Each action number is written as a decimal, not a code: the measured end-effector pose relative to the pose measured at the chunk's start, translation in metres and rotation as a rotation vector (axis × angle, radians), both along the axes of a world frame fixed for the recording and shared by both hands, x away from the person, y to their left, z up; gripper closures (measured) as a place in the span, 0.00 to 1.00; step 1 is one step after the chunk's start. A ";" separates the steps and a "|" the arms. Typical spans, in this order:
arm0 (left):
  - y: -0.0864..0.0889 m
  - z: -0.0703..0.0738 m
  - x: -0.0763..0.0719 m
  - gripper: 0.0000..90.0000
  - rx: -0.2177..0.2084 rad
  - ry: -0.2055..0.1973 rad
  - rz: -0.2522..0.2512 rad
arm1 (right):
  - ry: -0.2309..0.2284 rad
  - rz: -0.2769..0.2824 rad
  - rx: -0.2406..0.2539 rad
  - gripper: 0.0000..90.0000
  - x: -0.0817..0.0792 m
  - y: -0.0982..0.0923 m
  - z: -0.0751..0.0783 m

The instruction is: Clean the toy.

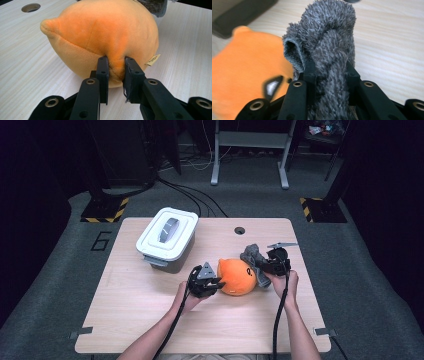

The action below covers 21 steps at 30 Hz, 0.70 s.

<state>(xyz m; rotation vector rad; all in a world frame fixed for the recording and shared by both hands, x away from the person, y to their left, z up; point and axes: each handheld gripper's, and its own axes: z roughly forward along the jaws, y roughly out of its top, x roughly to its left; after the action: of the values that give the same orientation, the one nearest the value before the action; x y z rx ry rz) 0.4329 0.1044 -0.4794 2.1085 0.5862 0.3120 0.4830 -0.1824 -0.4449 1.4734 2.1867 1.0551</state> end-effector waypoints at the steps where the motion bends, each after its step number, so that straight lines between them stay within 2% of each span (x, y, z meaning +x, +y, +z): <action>1: 0.000 0.000 0.000 0.84 0.000 0.000 0.000 | 0.011 -0.012 0.003 0.78 0.000 -0.002 -0.002; 4: 0.000 0.000 0.000 0.84 0.000 0.000 0.001 | 0.019 -0.025 -0.006 0.78 0.000 -0.005 -0.007; 8: 0.000 0.000 0.000 0.84 0.000 0.000 0.004 | 0.057 -0.053 -0.001 0.78 0.001 -0.010 -0.016; 11: 0.000 0.001 0.001 0.84 -0.003 0.012 0.012 | 0.040 -0.047 0.002 0.78 0.000 -0.013 -0.015; 15: 0.000 0.002 0.003 0.84 -0.010 0.021 0.018 | 0.003 -0.043 0.024 0.78 -0.006 -0.013 -0.003; 16: 0.000 0.003 0.003 0.84 -0.006 0.020 0.016 | -0.012 -0.043 0.034 0.78 -0.009 -0.011 0.005; 17: -0.001 0.003 0.004 0.84 -0.010 0.016 0.024 | -0.043 -0.017 0.059 0.78 -0.014 -0.006 0.017; 21: -0.003 0.005 0.004 0.84 -0.015 0.021 0.034 | -0.084 0.021 0.053 0.78 -0.020 0.005 0.033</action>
<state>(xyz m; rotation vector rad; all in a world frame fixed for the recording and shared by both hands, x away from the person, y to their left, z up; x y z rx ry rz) 0.4373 0.1016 -0.4743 2.0914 0.6352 0.3036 0.4626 -0.1778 -0.4122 1.4045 2.1362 1.1685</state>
